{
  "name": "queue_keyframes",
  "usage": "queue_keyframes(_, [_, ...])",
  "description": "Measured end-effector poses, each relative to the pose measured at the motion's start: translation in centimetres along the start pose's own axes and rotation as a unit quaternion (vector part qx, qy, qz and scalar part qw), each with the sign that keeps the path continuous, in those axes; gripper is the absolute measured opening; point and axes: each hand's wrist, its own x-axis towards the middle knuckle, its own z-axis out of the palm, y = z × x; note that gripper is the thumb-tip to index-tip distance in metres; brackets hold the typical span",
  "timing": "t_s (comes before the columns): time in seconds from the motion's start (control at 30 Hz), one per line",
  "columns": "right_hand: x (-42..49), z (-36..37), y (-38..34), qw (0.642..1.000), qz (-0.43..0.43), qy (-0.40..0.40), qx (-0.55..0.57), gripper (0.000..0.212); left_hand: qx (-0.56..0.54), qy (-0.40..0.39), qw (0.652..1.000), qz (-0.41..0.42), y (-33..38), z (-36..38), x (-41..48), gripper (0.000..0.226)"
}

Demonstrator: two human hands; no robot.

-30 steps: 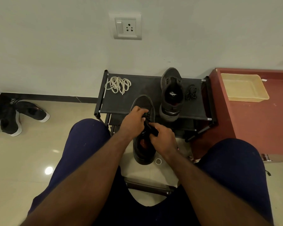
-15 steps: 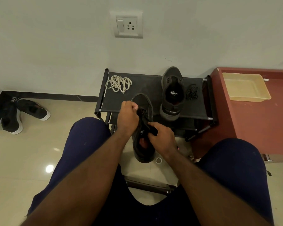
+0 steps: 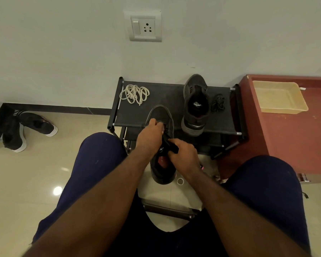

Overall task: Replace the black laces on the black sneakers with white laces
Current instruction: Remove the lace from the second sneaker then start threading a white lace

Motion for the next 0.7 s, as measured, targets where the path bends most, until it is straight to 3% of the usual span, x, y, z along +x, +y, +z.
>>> queue_keyframes(0.1, [0.0, 0.0, -0.1, 1.0, 0.001, -0.001, 0.006, 0.034, -0.025, 0.012, 0.999, -0.019, 0.0, 0.2, 0.0, 0.009])
queue_keyframes(0.17, [0.0, -0.1, 0.0, 1.0, -0.001, 0.002, 0.013, 0.035, -0.148, 0.057, 0.985, -0.071, -0.2, 0.3, 0.0, 0.011])
queue_keyframes(0.2, [0.1, -0.1, 0.1, 1.0, -0.001, 0.004, 0.019, 0.037, -0.244, 0.094, 0.958, -0.115, -0.1, 0.2, 0.1, 0.016])
queue_keyframes(0.23, [0.1, -0.1, 0.1, 1.0, 0.0, 0.004, 0.026, 0.038, -0.346, 0.132, 0.914, -0.168, -0.1, -0.2, 0.4, 0.019])
queue_keyframes(0.33, [0.1, 0.1, 0.1, 0.999, 0.002, -0.001, 0.046, 0.038, -0.591, 0.217, 0.71, -0.315, -0.4, -2.2, 1.0, 0.014])
queue_keyframes(0.37, [0.1, 0.1, 0.0, 0.999, 0.003, -0.005, 0.052, 0.037, -0.609, 0.24, 0.676, -0.34, -0.9, -2.7, 1.1, 0.013])
queue_keyframes(0.4, [0.1, 0.2, 0.0, 0.998, 0.005, -0.01, 0.058, 0.037, -0.6, 0.256, 0.673, -0.35, -1.4, -3.1, 1.0, 0.014])
queue_keyframes(0.43, [0.1, 0.3, 0.0, 0.998, 0.006, -0.012, 0.064, 0.036, -0.557, 0.268, 0.708, -0.342, -2.0, -3.2, 1.0, 0.015])
queue_keyframes(0.47, [0.1, 0.3, 0.0, 0.998, 0.006, -0.012, 0.068, 0.036, -0.487, 0.271, 0.769, -0.312, -2.3, -3.3, 0.7, 0.017])
queue_keyframes(0.53, [0.2, 0.3, 0.1, 0.998, 0.002, -0.008, 0.068, 0.035, -0.324, 0.24, 0.895, -0.194, -2.3, -3.0, 0.2, 0.034])
queue_keyframes(0.57, [0.1, 0.2, 0.1, 0.998, -0.002, -0.004, 0.063, 0.036, -0.268, 0.203, 0.933, -0.127, -1.8, -2.7, 0.0, 0.04])
queue_keyframes(0.63, [0.1, 0.2, 0.1, 0.999, -0.008, 0.001, 0.05, 0.037, -0.197, 0.102, 0.975, -0.029, -0.9, -1.8, -0.4, 0.043])
queue_keyframes(0.7, [0.0, 0.1, 0.1, 0.999, -0.011, 0.002, 0.037, 0.033, -0.133, 0.014, 0.991, -0.002, -0.6, -0.6, -0.4, 0.041])
